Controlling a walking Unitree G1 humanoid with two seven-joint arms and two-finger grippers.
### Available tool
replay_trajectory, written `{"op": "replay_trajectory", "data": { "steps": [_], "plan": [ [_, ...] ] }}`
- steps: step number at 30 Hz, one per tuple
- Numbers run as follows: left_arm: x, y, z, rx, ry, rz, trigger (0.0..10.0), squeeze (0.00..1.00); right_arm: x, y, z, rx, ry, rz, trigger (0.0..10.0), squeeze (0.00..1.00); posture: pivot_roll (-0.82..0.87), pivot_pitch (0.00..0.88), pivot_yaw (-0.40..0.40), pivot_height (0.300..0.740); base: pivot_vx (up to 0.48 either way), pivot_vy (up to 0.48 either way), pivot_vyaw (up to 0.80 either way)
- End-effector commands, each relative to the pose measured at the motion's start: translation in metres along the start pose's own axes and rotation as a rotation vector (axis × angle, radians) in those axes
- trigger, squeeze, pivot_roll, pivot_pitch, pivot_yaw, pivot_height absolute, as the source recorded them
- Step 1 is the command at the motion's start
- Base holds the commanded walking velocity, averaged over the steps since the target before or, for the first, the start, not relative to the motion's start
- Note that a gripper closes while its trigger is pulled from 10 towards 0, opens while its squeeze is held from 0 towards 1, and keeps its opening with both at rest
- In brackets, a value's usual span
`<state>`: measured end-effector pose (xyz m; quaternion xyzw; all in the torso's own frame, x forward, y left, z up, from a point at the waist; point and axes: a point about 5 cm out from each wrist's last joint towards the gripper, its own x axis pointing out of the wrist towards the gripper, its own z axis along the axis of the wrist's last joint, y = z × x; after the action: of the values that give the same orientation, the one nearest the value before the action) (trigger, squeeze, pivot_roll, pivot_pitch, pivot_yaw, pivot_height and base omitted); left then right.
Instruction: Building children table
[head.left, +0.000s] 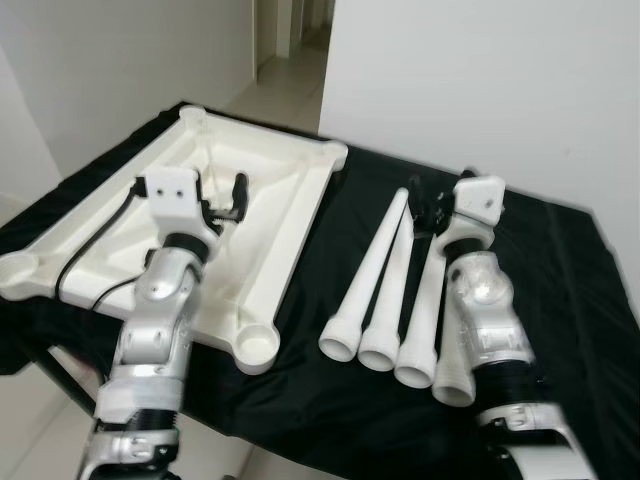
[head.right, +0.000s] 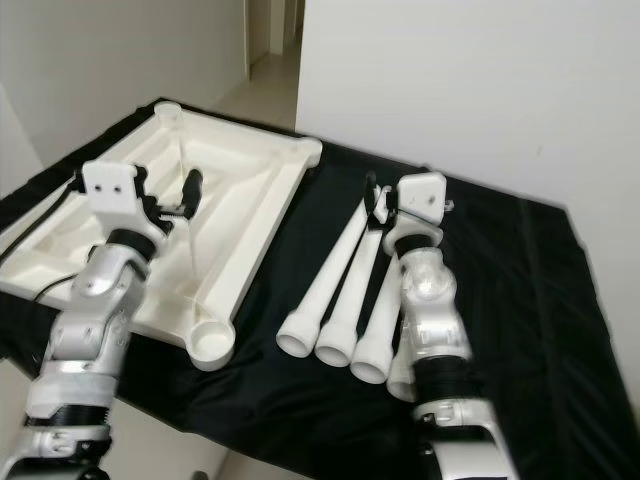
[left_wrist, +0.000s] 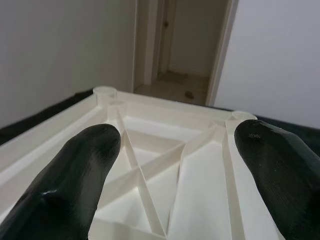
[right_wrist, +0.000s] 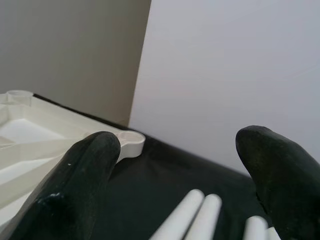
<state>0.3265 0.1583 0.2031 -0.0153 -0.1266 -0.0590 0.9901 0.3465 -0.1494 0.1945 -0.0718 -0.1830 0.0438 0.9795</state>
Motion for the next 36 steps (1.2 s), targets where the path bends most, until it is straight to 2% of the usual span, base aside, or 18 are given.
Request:
{"op": "replay_trajectory", "data": {
  "steps": [1, 2, 8, 15, 19, 23, 36],
  "plan": [
    [0.0022, -0.0112, -0.0055, -0.004, 0.036, -0.062, 10.0, 0.00, -0.0001, -0.0084, -0.0050, 0.018, 0.036, -0.039, 10.0, 0.00, 0.17, 0.000, -0.065, 0.740, 0.000, 0.000, 0.00],
    [0.0029, -0.0128, -0.0044, -0.024, 0.030, -0.077, 10.0, 0.00, 0.0000, -0.0088, -0.0046, 0.013, 0.036, -0.045, 10.0, 0.00, 0.17, 0.007, -0.059, 0.740, 0.000, 0.000, 0.00],
    [0.0050, -0.0141, -0.0018, -0.030, 0.032, -0.085, 10.0, 0.00, -0.0004, -0.0102, -0.0042, 0.010, 0.038, -0.064, 10.0, 0.00, 0.17, 0.031, -0.043, 0.740, 0.000, 0.000, 0.00],
    [0.0050, -0.0105, 0.0013, -0.043, 0.019, -0.046, 10.0, 0.00, -0.0057, -0.0093, -0.0048, 0.006, 0.033, -0.085, 10.0, 0.00, 0.17, 0.039, -0.031, 0.740, 0.000, 0.000, 0.00],
    [0.0008, -0.0063, -0.0013, -0.082, 0.035, 0.005, 10.0, 0.00, -0.0089, -0.0085, -0.0048, 0.010, 0.033, -0.098, 10.0, 0.00, 0.17, 0.039, -0.020, 0.740, 0.000, 0.000, 0.00],
    [-0.0013, -0.0048, -0.0042, -0.084, 0.050, 0.016, 10.0, 0.00, -0.0085, -0.0108, -0.0044, 0.006, 0.036, -0.109, 10.0, 0.00, 0.16, 0.041, -0.018, 0.740, 0.000, 0.000, 0.00],
    [0.0004, -0.0051, -0.0024, -0.087, 0.046, 0.024, 10.0, 0.00, -0.0060, -0.0089, -0.0033, 0.000, 0.035, -0.102, 10.0, 0.00, 0.17, 0.034, -0.034, 0.740, 0.000, 0.345, 0.00]
  ]
}}
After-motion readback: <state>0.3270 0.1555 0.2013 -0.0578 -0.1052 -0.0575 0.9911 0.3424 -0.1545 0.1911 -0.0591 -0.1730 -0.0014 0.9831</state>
